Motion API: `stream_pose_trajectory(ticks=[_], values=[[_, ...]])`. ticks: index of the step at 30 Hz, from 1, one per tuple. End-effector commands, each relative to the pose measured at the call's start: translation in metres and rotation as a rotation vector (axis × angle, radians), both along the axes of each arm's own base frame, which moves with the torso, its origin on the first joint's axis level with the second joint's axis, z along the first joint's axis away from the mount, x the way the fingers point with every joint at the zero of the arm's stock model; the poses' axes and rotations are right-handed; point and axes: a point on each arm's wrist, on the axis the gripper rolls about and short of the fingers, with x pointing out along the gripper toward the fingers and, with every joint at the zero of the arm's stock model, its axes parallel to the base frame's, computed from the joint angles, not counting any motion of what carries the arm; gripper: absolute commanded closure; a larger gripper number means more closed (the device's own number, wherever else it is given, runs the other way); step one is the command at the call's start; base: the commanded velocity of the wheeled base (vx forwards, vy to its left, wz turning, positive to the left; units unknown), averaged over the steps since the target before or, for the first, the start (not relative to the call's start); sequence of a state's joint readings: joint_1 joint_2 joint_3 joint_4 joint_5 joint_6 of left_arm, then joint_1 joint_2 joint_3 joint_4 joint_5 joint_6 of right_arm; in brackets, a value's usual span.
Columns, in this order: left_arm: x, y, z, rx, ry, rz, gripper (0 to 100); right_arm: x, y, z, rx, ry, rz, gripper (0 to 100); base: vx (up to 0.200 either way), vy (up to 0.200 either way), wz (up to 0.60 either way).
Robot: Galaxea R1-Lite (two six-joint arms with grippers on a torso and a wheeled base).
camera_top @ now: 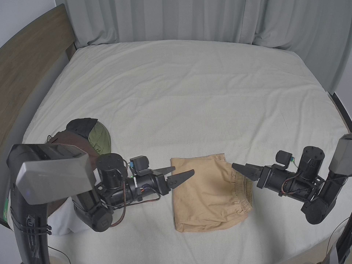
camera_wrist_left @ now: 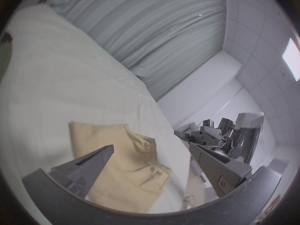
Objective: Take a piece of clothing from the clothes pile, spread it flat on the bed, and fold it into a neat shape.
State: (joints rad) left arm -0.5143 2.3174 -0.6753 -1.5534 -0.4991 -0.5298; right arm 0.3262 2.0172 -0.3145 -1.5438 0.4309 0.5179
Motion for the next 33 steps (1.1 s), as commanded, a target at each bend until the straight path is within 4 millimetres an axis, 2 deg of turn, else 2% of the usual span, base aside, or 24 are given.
stream_pose_trajectory(ticks=[1, 2, 4, 8, 12, 15, 22, 27, 30, 33], values=[[-0.004, 0.042, 0.020, 0.079, -0.125, 0.068, 0, 0.000, 0.007, -0.039, -0.047, 0.140, 0.020, 0, 0.000, 0.000, 0.00], [-0.004, 0.054, 0.023, 0.138, -0.201, 0.083, 0, 0.001, 0.007, -0.046, -0.056, 0.165, 0.018, 0, 0.000, 0.000, 0.00], [-0.005, 0.060, 0.026, 0.162, -0.244, 0.073, 0, 0.001, 0.007, -0.054, -0.065, 0.193, 0.017, 0, 0.000, 0.000, 0.00], [-0.009, 0.066, 0.029, 0.170, -0.249, 0.080, 0, -0.005, 0.006, -0.064, -0.084, 0.240, 0.025, 0, 0.000, 0.000, 0.00], [-0.013, 0.081, 0.030, 0.178, -0.232, 0.101, 0, -0.012, 0.010, -0.079, -0.112, 0.305, 0.045, 0, 0.000, 0.000, 0.00], [-0.013, 0.083, 0.025, 0.182, -0.218, 0.089, 0, -0.023, 0.005, -0.094, -0.155, 0.379, 0.053, 0, 0.000, 0.000, 0.00], [-0.005, 0.082, 0.021, 0.181, -0.221, 0.090, 0, -0.029, 0.002, -0.114, -0.242, 0.404, 0.084, 0, 0.000, 0.000, 0.00], [-0.006, 0.082, 0.022, 0.180, -0.222, 0.090, 0, -0.028, 0.003, -0.121, -0.251, 0.414, 0.088, 0, 0.000, 0.000, 0.00], [-0.007, 0.082, 0.022, 0.180, -0.221, 0.088, 0, -0.027, 0.004, -0.118, -0.247, 0.399, 0.086, 0, 0.000, 0.000, 0.00], [-0.007, 0.082, 0.021, 0.181, -0.218, 0.088, 0, -0.020, 0.006, -0.096, -0.214, 0.309, 0.080, 0, 0.000, 0.000, 0.00]])
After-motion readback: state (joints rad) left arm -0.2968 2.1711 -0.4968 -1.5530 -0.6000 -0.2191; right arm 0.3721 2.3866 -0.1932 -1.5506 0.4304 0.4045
